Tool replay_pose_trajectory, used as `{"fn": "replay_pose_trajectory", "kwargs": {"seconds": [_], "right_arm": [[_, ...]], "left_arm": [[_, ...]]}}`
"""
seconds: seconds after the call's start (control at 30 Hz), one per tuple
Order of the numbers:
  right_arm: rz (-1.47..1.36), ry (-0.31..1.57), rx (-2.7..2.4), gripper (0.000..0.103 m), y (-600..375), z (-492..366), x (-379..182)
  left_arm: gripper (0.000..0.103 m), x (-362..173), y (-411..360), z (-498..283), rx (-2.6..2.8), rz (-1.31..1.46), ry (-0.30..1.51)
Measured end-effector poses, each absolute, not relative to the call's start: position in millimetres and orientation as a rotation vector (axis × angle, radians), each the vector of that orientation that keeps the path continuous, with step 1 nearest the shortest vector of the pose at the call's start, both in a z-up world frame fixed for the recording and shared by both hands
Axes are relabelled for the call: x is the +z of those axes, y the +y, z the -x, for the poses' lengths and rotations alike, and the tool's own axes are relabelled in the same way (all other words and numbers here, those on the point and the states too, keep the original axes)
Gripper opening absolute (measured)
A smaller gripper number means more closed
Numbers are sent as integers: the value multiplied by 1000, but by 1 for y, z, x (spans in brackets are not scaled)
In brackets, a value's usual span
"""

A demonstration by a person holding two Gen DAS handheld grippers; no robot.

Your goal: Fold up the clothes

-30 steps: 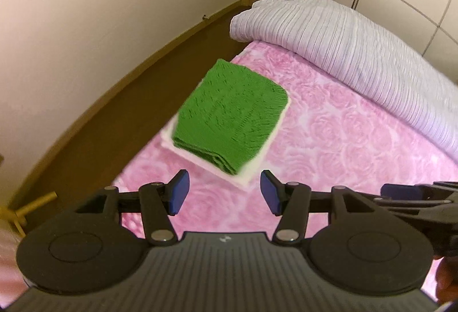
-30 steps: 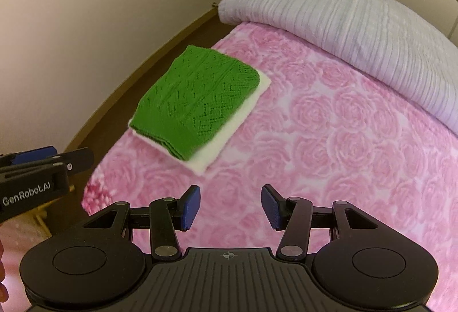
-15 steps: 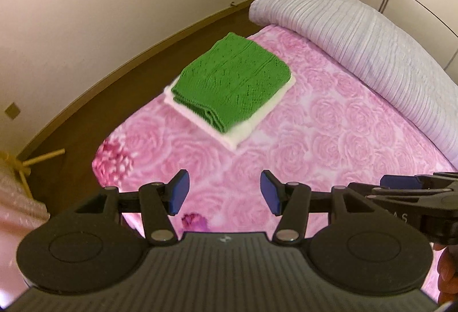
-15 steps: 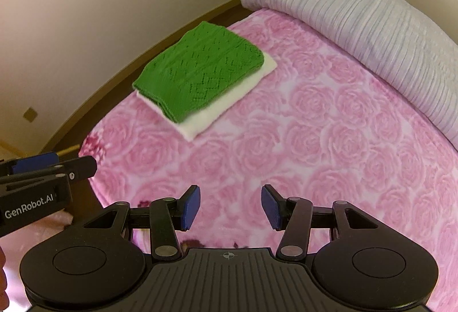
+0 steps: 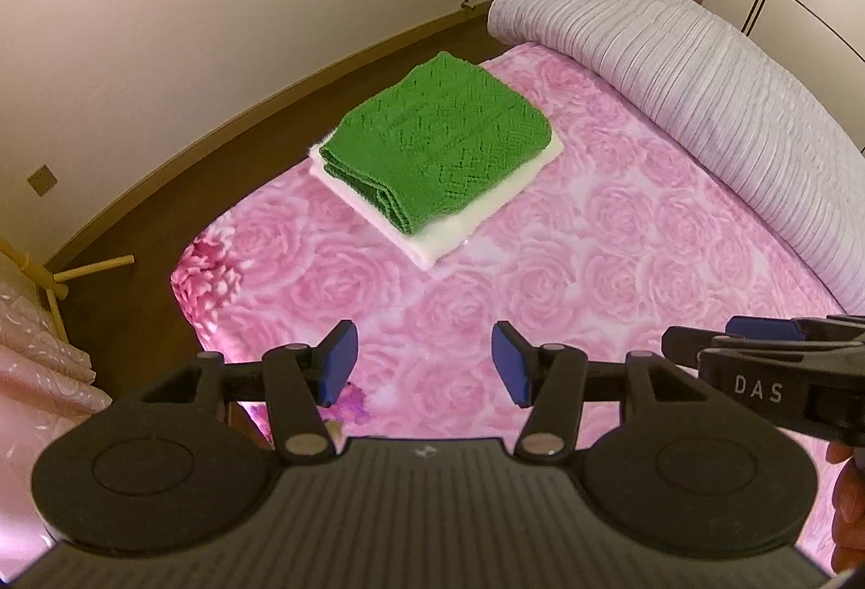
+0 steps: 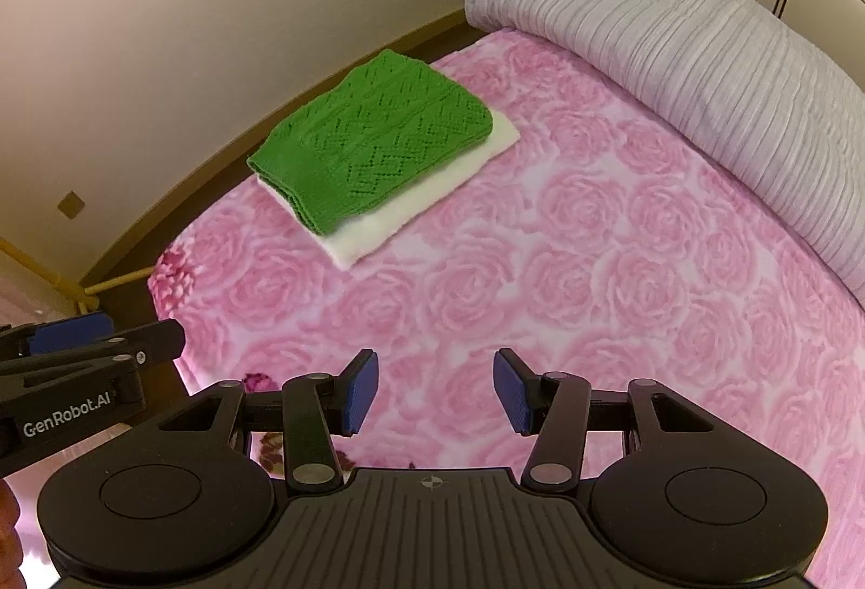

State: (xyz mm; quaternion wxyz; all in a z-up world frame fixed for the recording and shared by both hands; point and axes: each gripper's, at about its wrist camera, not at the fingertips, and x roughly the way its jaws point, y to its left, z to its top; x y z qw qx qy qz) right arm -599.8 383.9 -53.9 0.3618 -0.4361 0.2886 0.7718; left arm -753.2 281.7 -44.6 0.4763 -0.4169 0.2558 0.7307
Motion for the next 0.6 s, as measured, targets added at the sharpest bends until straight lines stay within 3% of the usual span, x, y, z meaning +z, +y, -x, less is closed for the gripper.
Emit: {"fn": "replay_pose_trajectory", "kwargs": {"seconds": [0.6], "right_arm": [[1178, 747, 1980, 51, 433, 620, -69]], "left_arm": [[51, -61, 332, 760, 1771, 1059, 660]]}}
